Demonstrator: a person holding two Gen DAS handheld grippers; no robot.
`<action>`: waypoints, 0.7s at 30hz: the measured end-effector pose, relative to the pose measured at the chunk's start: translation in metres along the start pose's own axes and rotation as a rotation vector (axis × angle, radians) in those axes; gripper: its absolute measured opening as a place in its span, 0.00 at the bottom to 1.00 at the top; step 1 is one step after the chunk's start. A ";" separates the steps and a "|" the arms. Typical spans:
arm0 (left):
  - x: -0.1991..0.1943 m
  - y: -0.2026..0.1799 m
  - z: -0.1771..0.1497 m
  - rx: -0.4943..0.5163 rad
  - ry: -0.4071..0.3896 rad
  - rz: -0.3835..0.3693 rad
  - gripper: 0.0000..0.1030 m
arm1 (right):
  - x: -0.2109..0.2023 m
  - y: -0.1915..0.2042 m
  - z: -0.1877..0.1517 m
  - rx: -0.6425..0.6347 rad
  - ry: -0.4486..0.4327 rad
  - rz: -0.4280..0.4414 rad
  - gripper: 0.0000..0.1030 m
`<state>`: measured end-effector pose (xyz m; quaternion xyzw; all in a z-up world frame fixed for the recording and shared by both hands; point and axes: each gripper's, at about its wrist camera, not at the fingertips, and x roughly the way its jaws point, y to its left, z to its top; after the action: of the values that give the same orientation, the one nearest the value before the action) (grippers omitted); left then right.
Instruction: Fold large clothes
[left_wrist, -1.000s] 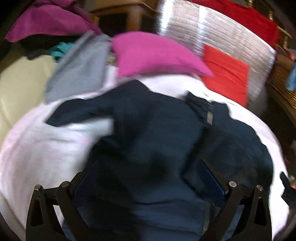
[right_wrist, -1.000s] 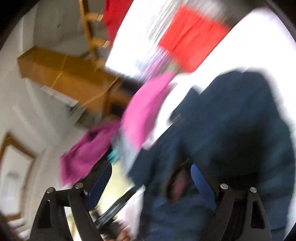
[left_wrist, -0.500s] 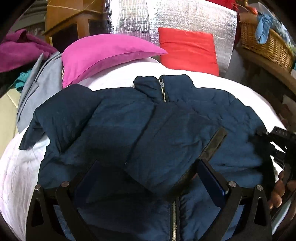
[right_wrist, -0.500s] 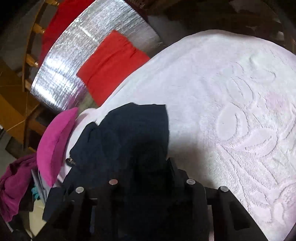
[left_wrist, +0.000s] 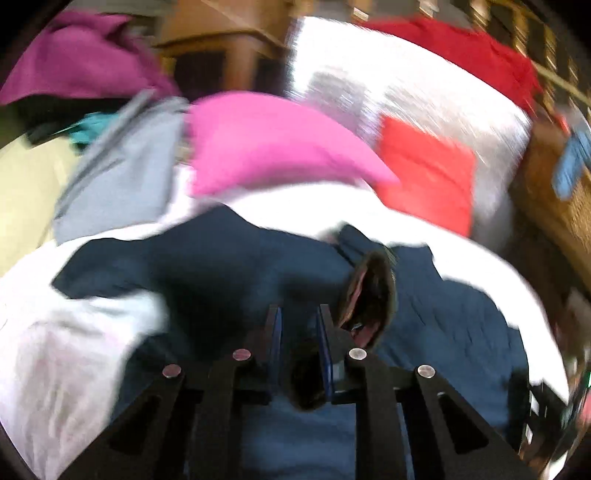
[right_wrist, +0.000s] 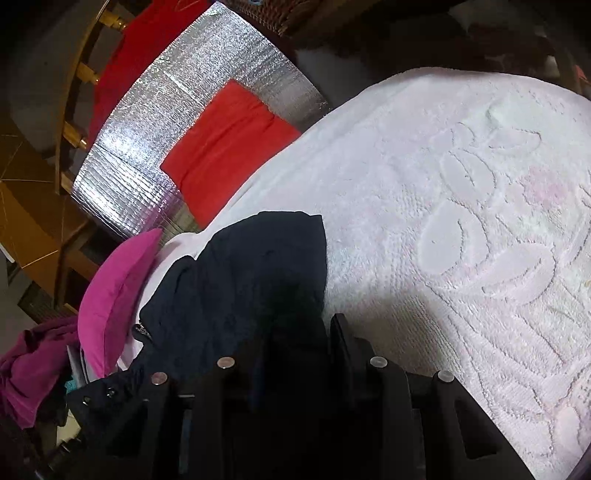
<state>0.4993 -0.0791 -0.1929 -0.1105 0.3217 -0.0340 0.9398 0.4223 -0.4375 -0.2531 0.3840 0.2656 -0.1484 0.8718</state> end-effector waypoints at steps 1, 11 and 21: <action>-0.004 0.014 0.005 -0.044 -0.013 0.019 0.28 | 0.000 0.001 0.000 0.003 0.000 -0.002 0.38; -0.023 0.132 0.030 -0.312 -0.020 0.199 0.60 | -0.015 0.013 -0.002 -0.016 -0.033 -0.051 0.60; -0.017 0.205 0.014 -0.507 0.171 0.235 0.60 | -0.051 0.144 -0.045 -0.284 -0.101 0.000 0.62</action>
<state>0.4923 0.1253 -0.2190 -0.3005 0.4084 0.1475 0.8492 0.4320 -0.3055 -0.1644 0.2490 0.2398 -0.1286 0.9295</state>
